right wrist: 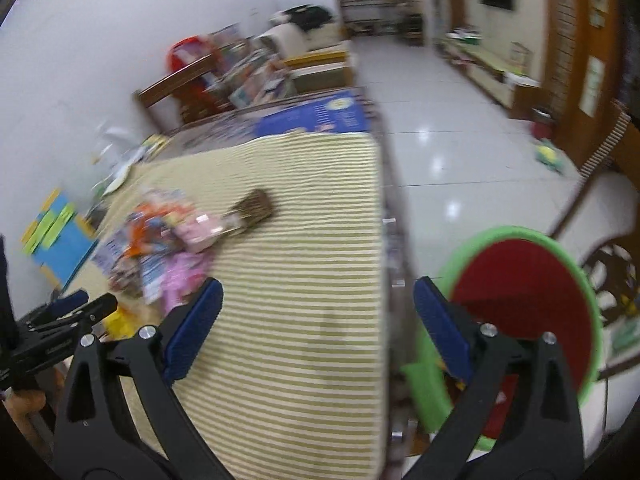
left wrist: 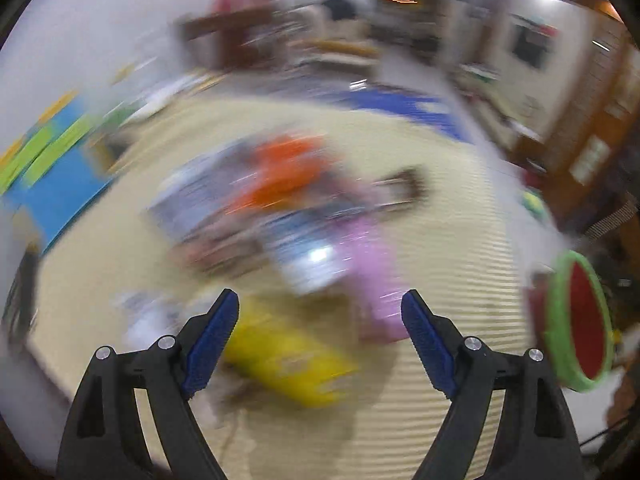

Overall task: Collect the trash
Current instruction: 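Grasp crumpled grey paper with the left tool while the right tool reaches the pile, then grasp the yellow snack box with the right tool and lift it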

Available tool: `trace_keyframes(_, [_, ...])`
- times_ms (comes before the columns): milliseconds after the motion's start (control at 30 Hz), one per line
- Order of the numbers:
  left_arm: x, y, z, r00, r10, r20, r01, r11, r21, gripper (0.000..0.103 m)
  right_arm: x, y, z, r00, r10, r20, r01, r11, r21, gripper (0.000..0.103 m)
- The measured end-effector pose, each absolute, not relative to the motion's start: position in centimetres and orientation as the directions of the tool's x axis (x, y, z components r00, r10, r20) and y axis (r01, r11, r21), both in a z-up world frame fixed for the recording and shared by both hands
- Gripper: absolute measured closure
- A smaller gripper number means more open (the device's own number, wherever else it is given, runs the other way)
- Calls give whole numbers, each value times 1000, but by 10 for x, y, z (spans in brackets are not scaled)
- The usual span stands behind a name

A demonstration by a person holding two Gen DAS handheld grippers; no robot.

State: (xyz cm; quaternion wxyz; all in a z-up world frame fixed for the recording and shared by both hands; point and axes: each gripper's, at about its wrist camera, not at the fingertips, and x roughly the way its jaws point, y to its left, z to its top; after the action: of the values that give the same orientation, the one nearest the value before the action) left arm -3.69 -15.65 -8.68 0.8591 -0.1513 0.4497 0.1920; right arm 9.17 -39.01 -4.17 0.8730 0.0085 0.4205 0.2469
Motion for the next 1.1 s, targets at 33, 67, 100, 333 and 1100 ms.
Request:
trace_keyframes(33, [-49,-141,-92,497,210,-842,-507,857,-86,23,89,-378,-42,506,460,-730,-452,862,229,9])
trace_keyframes(67, [-59,-126,-97,476,223,-851,-542,836,-84,23,86,-361,-42,477,491,-729,-493,836,241,9])
trace_keyframes(100, [-72,-109,-103,452,238,-860,-580,811,-80,23,83,-352,-42,457,512,-727,-519,817,249,9])
trace_keyframes(333, [-91,-39,-150,382,141,-913,-631,762,-146,26,35,-256,-47,298,593,-748,-705,665,246,11])
trace_keyframes(1100, [-22,27,-125,519,1,-855,-297,938,-179,54,23,-151,-150,167,272,-948,-616,779,115,23])
